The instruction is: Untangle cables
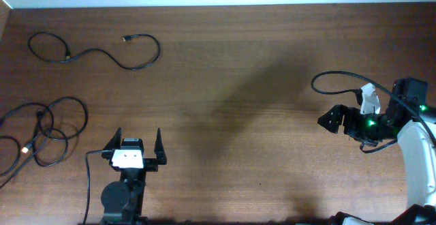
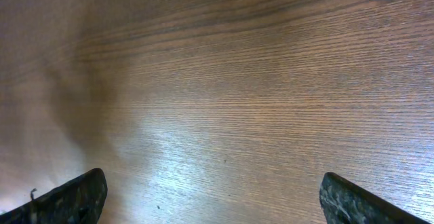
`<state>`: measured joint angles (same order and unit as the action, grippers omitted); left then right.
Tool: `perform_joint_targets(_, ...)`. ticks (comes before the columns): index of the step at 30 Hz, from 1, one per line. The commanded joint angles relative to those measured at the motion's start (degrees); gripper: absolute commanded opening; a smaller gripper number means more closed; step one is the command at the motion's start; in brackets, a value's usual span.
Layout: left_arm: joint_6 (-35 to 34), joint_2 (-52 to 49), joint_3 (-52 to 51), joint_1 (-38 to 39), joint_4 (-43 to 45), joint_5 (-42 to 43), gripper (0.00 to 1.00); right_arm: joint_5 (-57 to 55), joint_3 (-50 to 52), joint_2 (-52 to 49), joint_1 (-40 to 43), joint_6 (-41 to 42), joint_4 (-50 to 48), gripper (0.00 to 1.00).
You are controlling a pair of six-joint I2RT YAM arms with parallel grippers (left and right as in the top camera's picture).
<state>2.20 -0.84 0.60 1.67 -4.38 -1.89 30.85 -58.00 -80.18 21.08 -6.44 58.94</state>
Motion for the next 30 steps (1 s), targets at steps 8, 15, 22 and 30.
perform_joint_targets(8,0.9,0.5,0.0,-0.3,-0.5,1.1,0.98,-0.1,-0.9,0.9,0.3,-0.6,0.0,0.99)
perform_joint_targets(15,0.9,0.5,0.0,-0.3,-0.5,1.1,0.98,-0.1,-0.9,0.9,0.3,-0.6,0.0,0.99)
perform_joint_targets(22,0.9,0.5,0.0,-0.3,-0.5,1.1,0.98,-0.1,-0.9,0.7,0.3,-0.6,0.0,0.99)
perform_joint_targets(30,0.9,0.5,0.0,-0.3,-0.5,1.1,0.98,-0.1,-0.9,1.4,0.3,-0.6,0.0,0.99)
